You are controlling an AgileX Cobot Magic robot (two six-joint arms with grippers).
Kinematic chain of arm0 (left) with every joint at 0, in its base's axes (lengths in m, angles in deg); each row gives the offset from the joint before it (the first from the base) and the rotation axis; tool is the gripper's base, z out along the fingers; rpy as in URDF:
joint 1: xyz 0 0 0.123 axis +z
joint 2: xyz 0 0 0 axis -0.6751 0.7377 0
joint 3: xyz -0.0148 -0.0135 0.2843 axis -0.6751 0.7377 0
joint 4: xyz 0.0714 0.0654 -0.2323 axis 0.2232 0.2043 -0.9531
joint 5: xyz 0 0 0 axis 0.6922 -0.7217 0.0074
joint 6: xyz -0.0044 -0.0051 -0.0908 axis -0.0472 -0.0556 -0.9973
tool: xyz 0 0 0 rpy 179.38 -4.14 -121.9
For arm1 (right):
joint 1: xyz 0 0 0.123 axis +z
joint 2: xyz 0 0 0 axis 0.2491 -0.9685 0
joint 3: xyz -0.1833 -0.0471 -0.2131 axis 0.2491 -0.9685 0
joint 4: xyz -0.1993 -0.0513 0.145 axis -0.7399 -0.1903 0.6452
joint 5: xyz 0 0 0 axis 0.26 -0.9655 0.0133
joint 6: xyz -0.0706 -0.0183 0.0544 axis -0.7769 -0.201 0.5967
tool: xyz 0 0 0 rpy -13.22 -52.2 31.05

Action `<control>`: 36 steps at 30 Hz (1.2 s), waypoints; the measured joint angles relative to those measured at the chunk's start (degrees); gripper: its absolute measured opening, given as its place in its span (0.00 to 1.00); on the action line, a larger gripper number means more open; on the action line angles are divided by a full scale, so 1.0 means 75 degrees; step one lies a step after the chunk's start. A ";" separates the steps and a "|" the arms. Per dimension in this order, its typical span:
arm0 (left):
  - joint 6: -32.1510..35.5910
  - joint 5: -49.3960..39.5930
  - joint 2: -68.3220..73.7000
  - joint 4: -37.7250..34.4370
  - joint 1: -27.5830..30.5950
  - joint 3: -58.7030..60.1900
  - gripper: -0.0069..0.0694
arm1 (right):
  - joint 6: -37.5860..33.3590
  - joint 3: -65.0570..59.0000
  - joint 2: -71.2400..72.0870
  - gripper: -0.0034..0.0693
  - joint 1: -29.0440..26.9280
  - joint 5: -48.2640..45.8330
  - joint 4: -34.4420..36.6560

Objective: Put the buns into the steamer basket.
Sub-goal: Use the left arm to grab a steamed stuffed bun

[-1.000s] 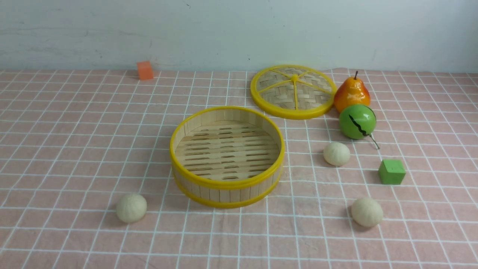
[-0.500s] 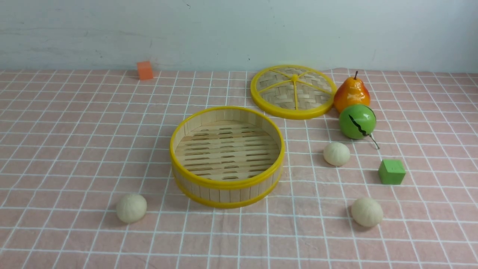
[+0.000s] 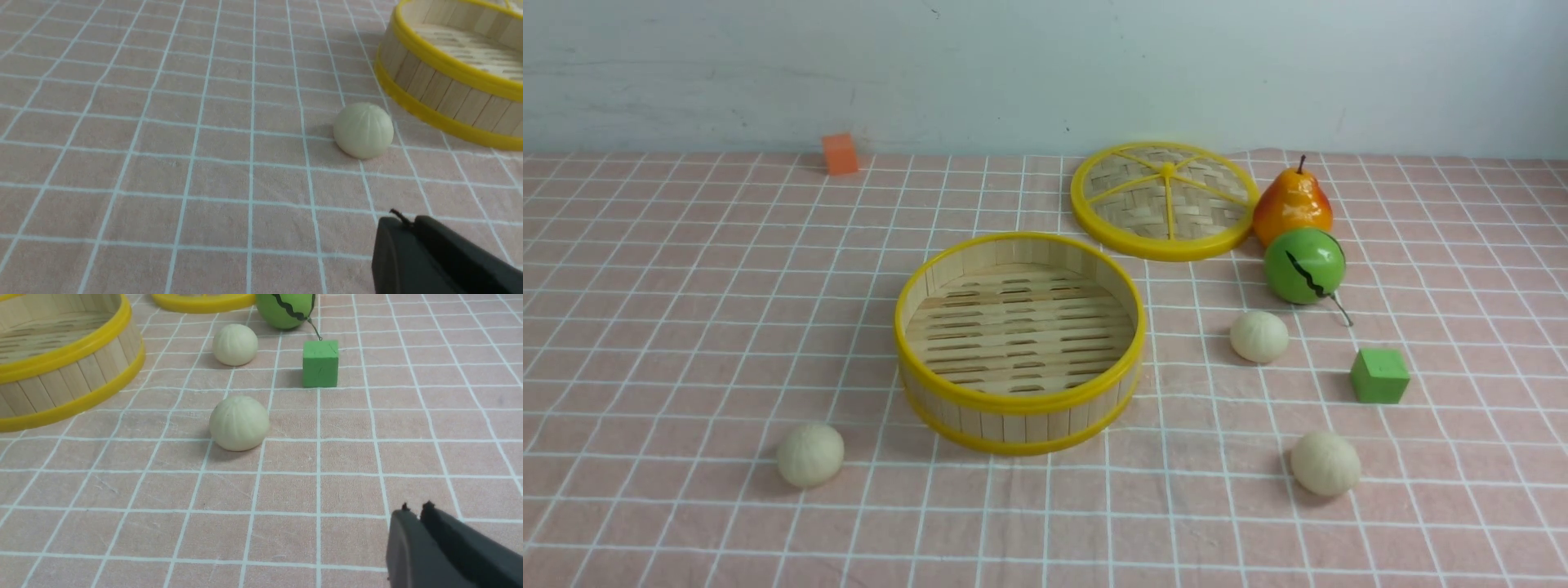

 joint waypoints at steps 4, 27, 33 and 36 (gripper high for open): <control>0.0000 0.0892 0.0000 0.0000 0.0000 0.0000 0.14 | 0.0000 -0.0076 0.0000 0.10 0.0000 0.0579 -0.0007; -0.2757 0.4884 0.0148 -0.0030 0.0000 -0.1865 0.08 | 0.0985 0.0734 -0.0113 0.05 0.0000 0.4724 -0.0023; -0.1632 0.3006 0.2349 0.0002 0.0000 -0.4164 0.07 | 0.0469 0.2500 -0.1747 0.05 0.0000 0.3049 -0.0029; -0.1505 0.2307 0.3816 -0.0006 0.0000 -0.4807 0.07 | 0.0405 0.3084 -0.2857 0.05 0.0000 0.2157 -0.0029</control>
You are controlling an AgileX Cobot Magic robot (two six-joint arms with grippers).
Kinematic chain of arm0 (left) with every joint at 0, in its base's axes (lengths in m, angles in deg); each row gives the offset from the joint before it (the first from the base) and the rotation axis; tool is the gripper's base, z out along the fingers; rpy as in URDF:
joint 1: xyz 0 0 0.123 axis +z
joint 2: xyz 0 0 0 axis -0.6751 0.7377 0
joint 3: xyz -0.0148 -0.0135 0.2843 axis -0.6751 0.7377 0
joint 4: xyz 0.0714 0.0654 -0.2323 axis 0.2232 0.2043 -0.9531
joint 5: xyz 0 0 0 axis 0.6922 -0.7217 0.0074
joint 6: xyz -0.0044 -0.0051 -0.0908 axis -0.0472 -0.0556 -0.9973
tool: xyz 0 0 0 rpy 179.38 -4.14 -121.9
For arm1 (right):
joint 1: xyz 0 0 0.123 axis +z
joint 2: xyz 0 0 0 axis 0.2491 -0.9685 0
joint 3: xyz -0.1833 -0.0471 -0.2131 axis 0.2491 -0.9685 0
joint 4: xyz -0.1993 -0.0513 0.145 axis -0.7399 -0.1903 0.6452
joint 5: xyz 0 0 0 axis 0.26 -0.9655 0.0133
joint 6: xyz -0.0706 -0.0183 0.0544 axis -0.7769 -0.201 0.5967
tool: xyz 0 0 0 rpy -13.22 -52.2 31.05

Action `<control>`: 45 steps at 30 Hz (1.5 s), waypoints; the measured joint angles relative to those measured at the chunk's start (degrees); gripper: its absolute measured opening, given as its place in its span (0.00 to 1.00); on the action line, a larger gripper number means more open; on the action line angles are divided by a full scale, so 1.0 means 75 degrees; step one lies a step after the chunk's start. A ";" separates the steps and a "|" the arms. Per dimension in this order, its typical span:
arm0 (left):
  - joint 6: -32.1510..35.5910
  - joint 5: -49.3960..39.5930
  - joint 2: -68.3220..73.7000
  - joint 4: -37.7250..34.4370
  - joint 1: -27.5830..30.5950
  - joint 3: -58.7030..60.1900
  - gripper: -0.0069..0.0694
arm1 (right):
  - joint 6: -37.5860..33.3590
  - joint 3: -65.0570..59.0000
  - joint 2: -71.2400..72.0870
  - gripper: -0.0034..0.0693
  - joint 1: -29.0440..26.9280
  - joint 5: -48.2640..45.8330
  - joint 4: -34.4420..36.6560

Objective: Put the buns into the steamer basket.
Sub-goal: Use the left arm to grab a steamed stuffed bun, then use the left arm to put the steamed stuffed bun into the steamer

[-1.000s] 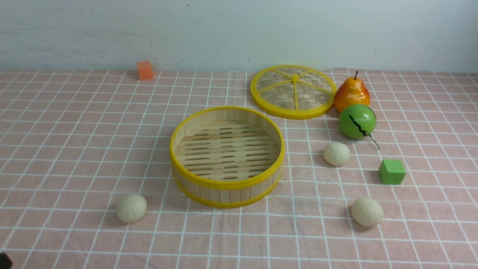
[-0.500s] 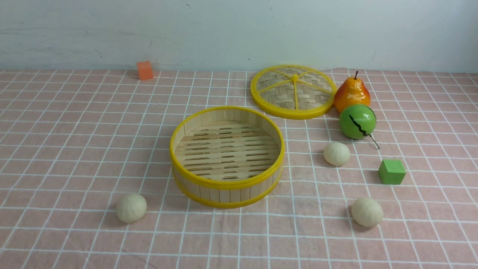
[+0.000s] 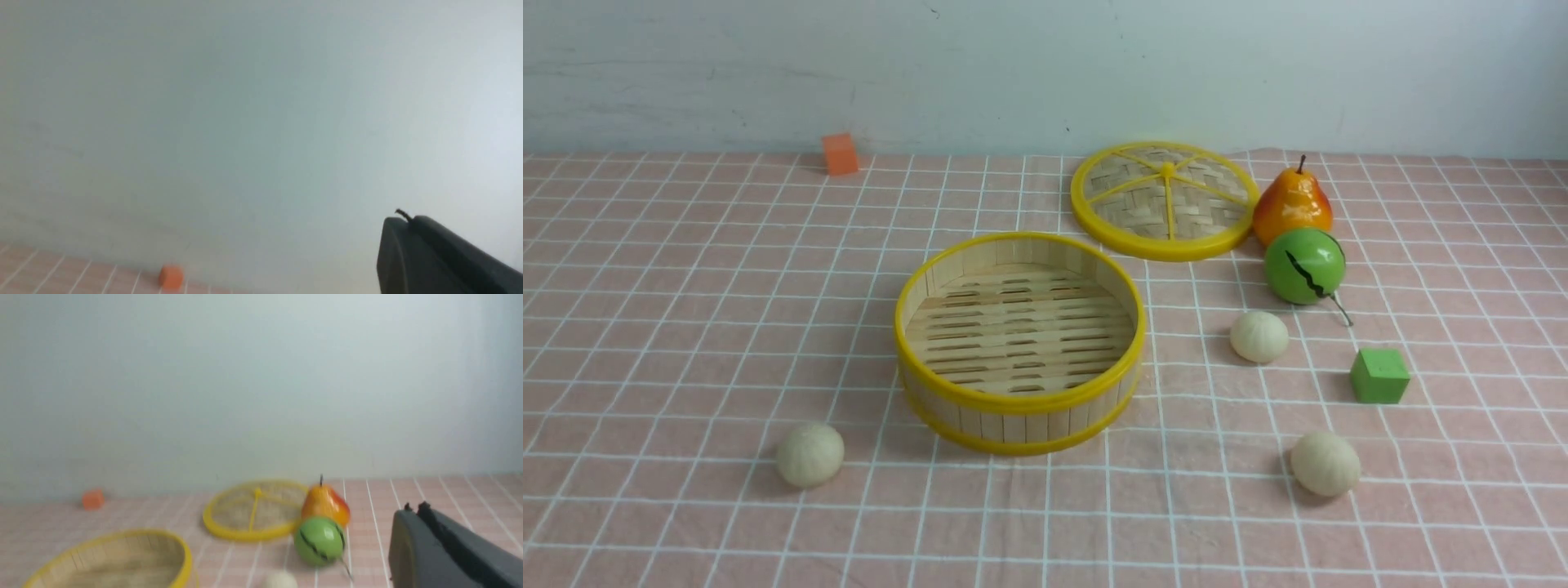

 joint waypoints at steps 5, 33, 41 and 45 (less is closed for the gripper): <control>0.0206 -0.2711 0.2408 -0.0501 -0.0261 -0.1279 0.07 | -0.0157 0.1158 -0.2300 0.05 0.0000 -0.2913 0.0035; 0.0940 -0.4932 1.0097 -0.0302 -0.0679 -0.4154 0.32 | -0.2396 0.2095 -0.5085 0.12 0.0000 -0.4134 0.1456; 0.0940 -0.5359 0.9829 -0.0135 -0.0970 -0.4880 0.07 | -0.2404 0.2095 -0.5085 0.14 0.0000 -0.4083 0.1569; 0.1062 -0.5394 0.9316 -0.0080 -0.1627 -0.5925 0.07 | -0.2404 0.2023 -0.5085 0.15 0.0000 -0.3828 0.1569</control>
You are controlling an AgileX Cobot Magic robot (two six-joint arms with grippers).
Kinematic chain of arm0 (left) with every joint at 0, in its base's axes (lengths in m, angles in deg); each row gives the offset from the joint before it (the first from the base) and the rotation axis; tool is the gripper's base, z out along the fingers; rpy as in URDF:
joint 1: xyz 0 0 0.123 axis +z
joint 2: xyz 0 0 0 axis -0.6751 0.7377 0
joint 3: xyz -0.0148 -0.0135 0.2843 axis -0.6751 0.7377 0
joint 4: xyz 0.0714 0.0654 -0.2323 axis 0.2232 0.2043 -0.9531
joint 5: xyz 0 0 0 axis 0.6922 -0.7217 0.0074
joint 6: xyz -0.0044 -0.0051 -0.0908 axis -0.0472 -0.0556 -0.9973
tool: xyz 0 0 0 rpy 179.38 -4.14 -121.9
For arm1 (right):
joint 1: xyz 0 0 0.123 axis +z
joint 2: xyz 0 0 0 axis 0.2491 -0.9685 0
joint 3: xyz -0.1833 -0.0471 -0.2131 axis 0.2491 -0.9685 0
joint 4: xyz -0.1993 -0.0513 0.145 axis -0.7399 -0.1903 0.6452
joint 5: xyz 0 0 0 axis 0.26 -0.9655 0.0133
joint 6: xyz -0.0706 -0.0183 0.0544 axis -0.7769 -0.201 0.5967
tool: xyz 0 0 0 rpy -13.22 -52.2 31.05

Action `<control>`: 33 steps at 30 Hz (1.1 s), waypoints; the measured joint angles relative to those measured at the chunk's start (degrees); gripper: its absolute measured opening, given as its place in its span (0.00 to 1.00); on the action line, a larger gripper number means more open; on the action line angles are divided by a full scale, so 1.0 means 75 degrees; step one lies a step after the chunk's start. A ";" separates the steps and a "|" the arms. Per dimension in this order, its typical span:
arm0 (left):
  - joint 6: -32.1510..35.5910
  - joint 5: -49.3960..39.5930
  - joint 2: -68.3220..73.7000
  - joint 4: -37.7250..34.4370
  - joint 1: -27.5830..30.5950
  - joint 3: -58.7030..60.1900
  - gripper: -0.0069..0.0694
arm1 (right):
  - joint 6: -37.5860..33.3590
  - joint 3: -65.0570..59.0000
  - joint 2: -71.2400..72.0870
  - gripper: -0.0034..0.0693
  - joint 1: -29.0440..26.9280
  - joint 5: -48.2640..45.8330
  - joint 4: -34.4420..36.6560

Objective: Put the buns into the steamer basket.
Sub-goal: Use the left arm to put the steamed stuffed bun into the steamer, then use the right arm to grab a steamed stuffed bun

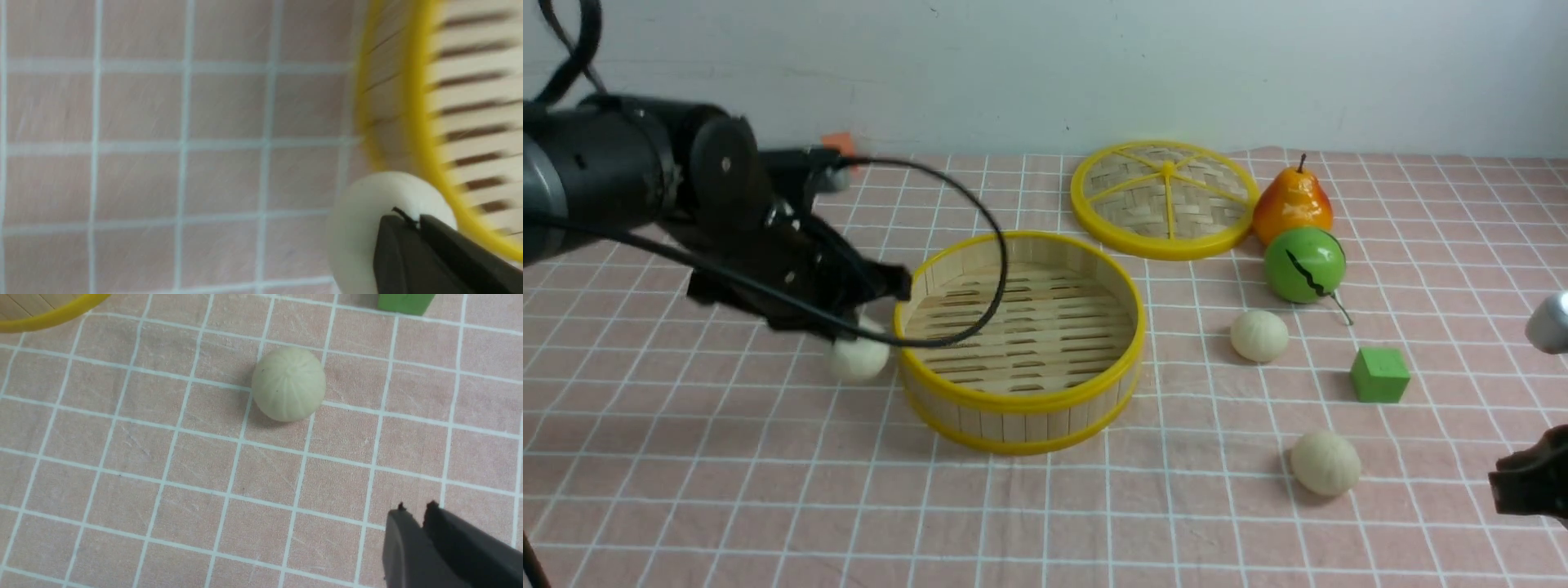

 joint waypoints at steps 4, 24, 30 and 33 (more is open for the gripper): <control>0.0029 0.0065 0.0103 0.0115 -0.0498 -0.0786 0.07 | 0.0000 -0.0102 -0.0080 0.15 0.0000 0.0067 0.0000; 0.0049 0.0150 0.1814 0.0621 -0.0842 -0.1771 0.64 | -0.0201 0.2259 -0.2703 0.45 0.1441 -0.1801 -0.0451; -0.0156 -0.0770 -0.0273 0.0621 -0.0848 -0.1609 0.56 | 0.0674 0.3427 -0.4219 0.51 0.1563 -0.1593 -0.1466; -0.0330 -0.0838 -0.1644 0.0621 -0.0848 -0.1028 0.41 | 0.0843 0.3733 -0.5005 0.52 0.1563 -0.1266 -0.1575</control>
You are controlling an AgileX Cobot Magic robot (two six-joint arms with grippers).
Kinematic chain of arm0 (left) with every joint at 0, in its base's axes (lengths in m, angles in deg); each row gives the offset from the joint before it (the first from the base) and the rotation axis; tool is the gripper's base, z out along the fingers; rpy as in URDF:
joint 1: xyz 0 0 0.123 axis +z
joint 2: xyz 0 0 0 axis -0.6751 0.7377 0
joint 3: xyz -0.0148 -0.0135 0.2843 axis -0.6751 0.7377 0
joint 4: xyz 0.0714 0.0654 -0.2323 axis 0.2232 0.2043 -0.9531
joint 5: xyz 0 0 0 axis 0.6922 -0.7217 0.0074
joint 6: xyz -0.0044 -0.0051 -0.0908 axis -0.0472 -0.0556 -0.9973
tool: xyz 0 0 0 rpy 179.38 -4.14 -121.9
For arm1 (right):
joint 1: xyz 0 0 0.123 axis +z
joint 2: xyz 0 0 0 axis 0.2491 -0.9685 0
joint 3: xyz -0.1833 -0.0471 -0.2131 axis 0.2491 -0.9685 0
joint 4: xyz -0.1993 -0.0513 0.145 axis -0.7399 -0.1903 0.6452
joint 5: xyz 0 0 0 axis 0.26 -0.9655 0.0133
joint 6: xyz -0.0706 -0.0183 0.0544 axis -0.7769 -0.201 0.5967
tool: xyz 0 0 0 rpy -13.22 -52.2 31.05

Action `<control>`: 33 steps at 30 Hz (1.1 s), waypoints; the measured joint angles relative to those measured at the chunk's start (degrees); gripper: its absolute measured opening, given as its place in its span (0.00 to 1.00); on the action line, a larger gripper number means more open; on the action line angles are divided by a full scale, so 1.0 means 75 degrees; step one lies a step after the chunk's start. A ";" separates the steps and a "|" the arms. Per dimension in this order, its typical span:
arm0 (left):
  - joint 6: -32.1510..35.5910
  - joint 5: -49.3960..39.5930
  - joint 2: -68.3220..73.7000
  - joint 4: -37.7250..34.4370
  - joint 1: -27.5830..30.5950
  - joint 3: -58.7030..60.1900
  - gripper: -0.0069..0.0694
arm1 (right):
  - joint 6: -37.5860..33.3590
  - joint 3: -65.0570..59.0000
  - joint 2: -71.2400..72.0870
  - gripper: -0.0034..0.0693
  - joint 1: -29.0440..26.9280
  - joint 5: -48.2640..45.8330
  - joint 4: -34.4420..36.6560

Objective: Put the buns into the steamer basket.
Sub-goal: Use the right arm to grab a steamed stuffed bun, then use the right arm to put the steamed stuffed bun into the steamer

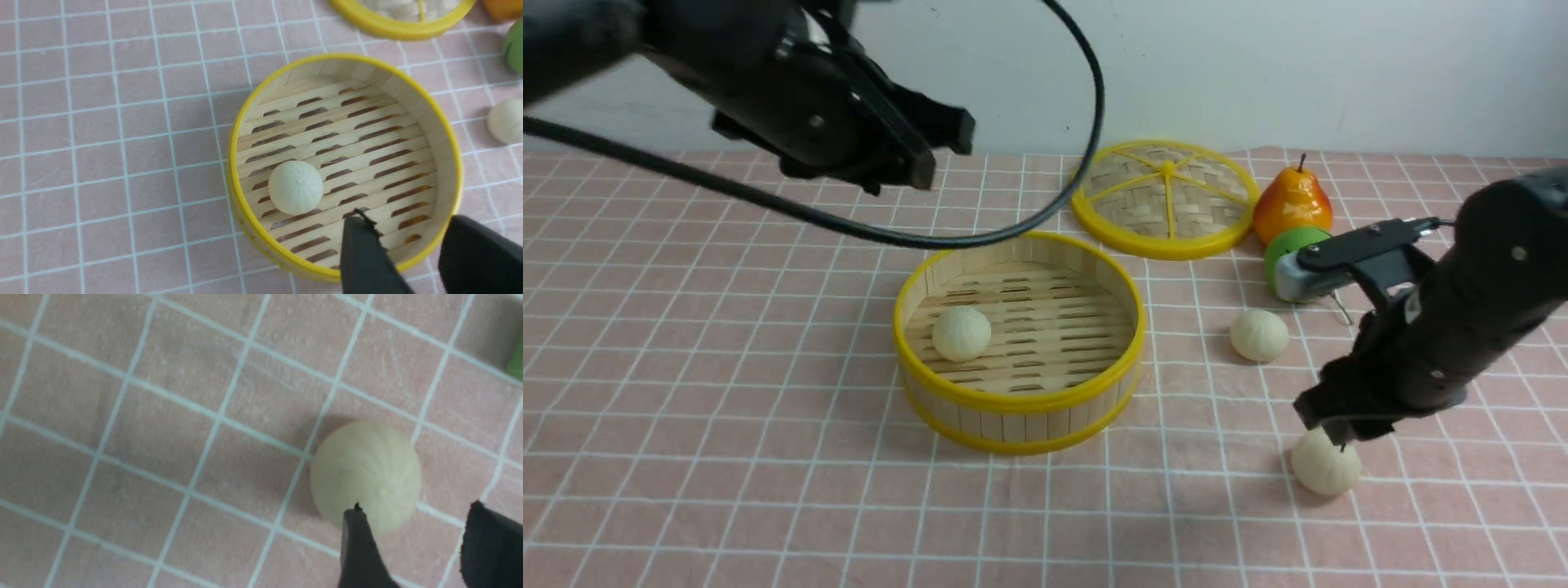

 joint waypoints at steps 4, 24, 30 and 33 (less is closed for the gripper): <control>-0.0161 0.0076 -0.1578 0.0052 0.0000 0.1335 0.22 | 0.0034 0.0160 -0.0795 0.48 0.0000 0.0445 -0.0070; -0.0803 -0.0537 -0.6807 0.0540 0.0000 0.6531 0.07 | -0.1316 0.3486 -0.1163 0.06 0.1422 -0.0454 -0.0146; -0.0803 -0.0389 -0.6826 0.0956 0.0000 0.7106 0.07 | -0.1862 0.5329 -0.3168 0.06 0.2210 -0.0106 -0.0120; -0.0803 -0.0246 -0.6826 0.1041 0.0000 0.7123 0.07 | -0.1880 0.5956 -0.4053 0.08 0.2375 -0.0134 -0.0226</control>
